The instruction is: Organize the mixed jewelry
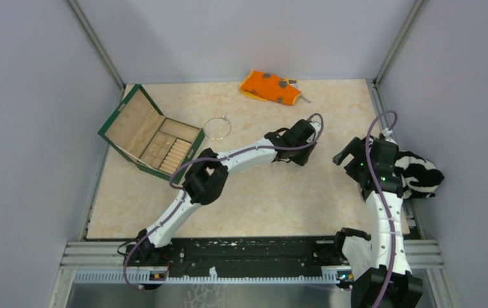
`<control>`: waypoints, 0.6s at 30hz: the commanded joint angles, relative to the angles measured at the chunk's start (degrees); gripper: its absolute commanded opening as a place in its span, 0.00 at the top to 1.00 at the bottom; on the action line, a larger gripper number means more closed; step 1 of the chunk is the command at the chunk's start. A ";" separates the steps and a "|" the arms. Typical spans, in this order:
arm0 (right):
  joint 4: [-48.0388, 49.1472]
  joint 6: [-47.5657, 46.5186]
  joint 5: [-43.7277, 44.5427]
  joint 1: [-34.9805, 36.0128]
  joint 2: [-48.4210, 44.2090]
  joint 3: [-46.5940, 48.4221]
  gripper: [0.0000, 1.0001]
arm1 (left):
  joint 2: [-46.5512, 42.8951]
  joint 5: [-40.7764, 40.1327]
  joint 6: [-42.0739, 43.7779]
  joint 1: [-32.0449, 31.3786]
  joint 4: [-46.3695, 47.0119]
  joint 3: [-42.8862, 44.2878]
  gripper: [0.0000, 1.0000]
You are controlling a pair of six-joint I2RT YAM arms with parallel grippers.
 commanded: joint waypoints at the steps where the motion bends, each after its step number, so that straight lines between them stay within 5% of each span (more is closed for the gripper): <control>1: 2.97 -1.07 -1.20 -0.30 -1.01 -0.12 0.05 | 2.25 -0.78 0.50 0.06 -0.03 4.48 0.66; 6: 3.16 -0.55 -1.74 -0.25 0.10 0.43 0.05 | 3.55 -1.85 0.84 0.06 -1.57 6.25 0.71; 18: 3.61 -0.60 -2.30 -0.30 -0.02 0.35 0.05 | 2.88 -1.49 1.07 0.06 -2.86 5.14 0.65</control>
